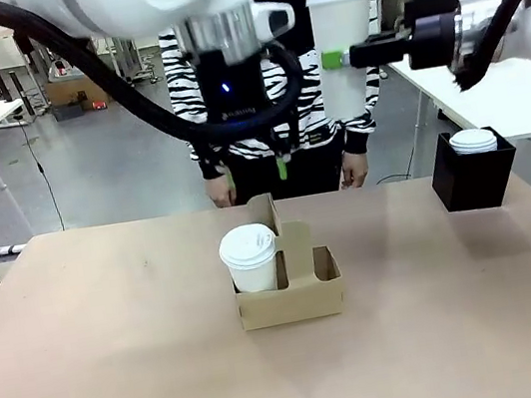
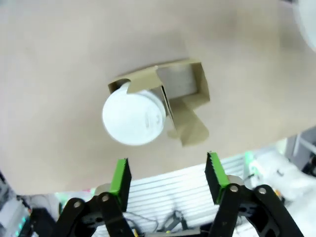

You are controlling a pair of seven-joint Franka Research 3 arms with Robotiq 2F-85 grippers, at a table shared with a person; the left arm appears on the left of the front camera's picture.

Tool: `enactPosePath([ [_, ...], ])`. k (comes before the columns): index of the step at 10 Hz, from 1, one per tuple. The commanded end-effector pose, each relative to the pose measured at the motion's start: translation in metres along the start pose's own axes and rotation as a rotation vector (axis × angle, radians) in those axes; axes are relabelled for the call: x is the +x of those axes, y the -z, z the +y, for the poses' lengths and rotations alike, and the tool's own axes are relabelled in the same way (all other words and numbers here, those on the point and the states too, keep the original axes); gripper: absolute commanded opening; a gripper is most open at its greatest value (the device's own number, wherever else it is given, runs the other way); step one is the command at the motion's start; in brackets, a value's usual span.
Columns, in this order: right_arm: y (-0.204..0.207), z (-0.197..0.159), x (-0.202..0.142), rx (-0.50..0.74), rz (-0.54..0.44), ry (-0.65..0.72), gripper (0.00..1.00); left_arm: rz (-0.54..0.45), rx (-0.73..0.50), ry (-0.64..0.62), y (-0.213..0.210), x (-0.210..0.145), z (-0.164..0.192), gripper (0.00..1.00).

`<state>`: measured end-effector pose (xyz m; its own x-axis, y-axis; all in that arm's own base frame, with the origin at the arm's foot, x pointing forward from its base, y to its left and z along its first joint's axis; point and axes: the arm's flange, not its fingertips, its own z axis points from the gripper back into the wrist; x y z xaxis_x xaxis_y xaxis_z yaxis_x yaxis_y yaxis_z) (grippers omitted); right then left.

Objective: Pour a drink into a cup and package it in a carrier.
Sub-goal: Insert the held 600 ml Paper Cup into the Cup Carrier.

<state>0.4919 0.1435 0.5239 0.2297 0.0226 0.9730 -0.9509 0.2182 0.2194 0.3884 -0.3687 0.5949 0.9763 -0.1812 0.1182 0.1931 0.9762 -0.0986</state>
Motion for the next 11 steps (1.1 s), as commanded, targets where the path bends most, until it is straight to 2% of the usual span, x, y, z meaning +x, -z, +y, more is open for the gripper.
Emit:
enactPosePath([
  [1, -0.005, -0.008, -0.003, 0.148, 0.059, 0.027, 0.81, 0.031, -0.050, 0.148, -0.037, -0.020, 0.044, 1.00],
  [3, -0.003, -0.006, -0.027, 0.292, 0.070, -0.017, 0.81, 0.033, -0.123, 0.356, -0.063, -0.034, 0.092, 1.00],
  [4, 0.002, -0.007, -0.044, 0.335, 0.062, -0.027, 0.81, 0.009, -0.117, 0.460, -0.067, -0.043, 0.117, 1.00],
  [5, 0.007, -0.005, -0.057, 0.363, 0.015, -0.058, 0.81, -0.027, -0.112, 0.552, -0.069, -0.052, 0.135, 1.00],
  [6, 0.011, -0.007, -0.064, 0.346, -0.013, -0.100, 0.81, -0.060, -0.063, 0.588, -0.063, -0.053, 0.145, 1.00],
  [7, 0.004, -0.005, -0.055, 0.278, 0.036, -0.097, 0.81, -0.072, -0.016, 0.560, -0.050, -0.053, 0.145, 1.00],
  [8, 0.010, -0.003, -0.060, 0.340, 0.039, -0.046, 0.81, -0.015, -0.083, 0.532, -0.078, -0.042, 0.135, 1.00],
  [9, 0.010, -0.003, -0.060, 0.340, 0.039, -0.046, 0.81, -0.015, -0.083, 0.532, -0.078, -0.042, 0.135, 1.00],
  [11, 0.009, -0.006, -0.065, 0.332, 0.038, -0.066, 0.81, -0.074, -0.039, 0.594, -0.048, -0.042, 0.166, 1.00],
])
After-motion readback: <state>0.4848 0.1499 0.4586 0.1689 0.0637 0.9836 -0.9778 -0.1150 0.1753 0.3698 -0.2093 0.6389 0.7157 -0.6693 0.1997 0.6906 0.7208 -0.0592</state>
